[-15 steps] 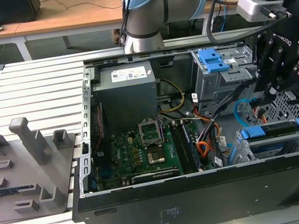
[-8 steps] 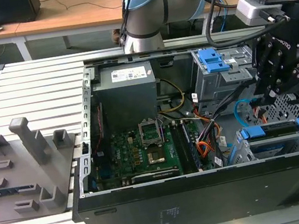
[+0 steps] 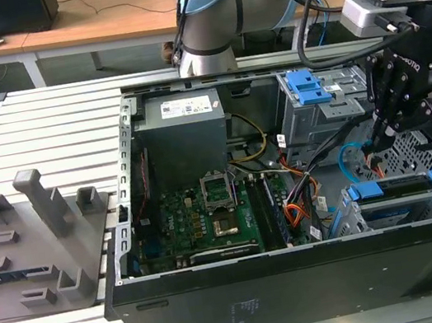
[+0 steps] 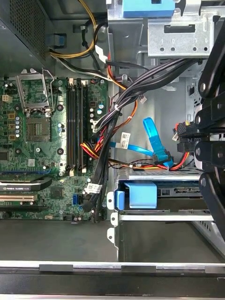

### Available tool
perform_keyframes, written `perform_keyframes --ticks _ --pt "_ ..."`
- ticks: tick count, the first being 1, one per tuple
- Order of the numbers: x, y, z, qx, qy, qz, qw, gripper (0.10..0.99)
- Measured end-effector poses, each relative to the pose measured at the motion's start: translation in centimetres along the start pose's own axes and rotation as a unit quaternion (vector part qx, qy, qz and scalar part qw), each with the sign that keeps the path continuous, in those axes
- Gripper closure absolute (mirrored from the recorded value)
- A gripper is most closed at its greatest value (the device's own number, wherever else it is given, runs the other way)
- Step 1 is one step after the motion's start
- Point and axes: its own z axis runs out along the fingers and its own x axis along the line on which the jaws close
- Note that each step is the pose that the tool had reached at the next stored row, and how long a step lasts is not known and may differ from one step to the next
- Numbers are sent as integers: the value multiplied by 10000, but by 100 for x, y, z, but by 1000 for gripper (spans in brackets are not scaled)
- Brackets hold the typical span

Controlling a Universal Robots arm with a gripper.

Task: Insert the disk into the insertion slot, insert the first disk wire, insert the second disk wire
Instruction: 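Insert the first disk wire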

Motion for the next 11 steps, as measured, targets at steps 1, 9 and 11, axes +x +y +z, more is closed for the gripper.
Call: perform_keyframes --ticks 1,9,11 --pt "0 0 0 0 1 0 10000 922" --pt "20 -78 -3 0 4 0 10000 922" --pt "81 -79 0 0 3 0 10000 922"
